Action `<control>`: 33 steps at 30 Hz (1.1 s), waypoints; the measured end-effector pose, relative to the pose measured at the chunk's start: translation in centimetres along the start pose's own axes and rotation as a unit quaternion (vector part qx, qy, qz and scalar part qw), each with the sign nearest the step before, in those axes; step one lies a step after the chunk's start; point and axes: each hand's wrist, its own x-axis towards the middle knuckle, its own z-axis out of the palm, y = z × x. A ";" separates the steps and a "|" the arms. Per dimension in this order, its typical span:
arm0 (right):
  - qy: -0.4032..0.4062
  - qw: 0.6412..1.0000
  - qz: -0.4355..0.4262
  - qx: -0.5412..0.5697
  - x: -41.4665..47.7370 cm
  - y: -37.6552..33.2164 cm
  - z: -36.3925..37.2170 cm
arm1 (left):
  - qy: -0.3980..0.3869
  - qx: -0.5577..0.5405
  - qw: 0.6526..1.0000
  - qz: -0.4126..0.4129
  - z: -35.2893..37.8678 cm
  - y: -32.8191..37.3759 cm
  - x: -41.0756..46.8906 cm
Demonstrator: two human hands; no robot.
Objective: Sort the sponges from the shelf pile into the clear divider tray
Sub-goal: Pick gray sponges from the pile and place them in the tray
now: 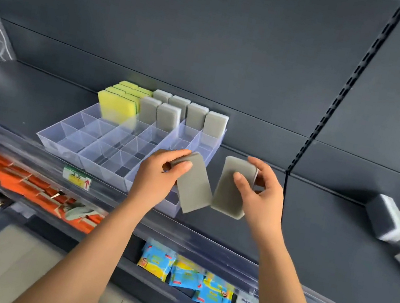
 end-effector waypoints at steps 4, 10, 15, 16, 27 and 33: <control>0.001 1.000 -0.006 0.004 3.5 -0.2 3.1 | -0.009 0.012 1.000 0.010 -1.6 -0.8 4.0; 0.007 1.000 -0.022 0.008 8.9 -0.8 6.5 | -0.010 0.014 0.999 0.031 -2.8 -0.7 10.5; 0.024 0.999 -0.031 -0.018 12.4 -0.6 8.4 | 0.015 0.060 0.995 0.074 -3.2 -1.2 14.7; 0.027 0.999 -0.033 -0.028 13.0 -0.4 8.8 | 0.019 0.078 0.993 0.087 -3.2 -1.3 15.3; 0.002 0.996 -0.005 -0.091 15.0 2.8 11.9 | -0.027 0.161 0.966 0.198 -2.5 -2.7 19.8; -0.009 0.973 -0.065 -0.222 15.6 3.3 12.3 | -0.078 0.168 0.958 0.218 -2.2 -3.1 21.4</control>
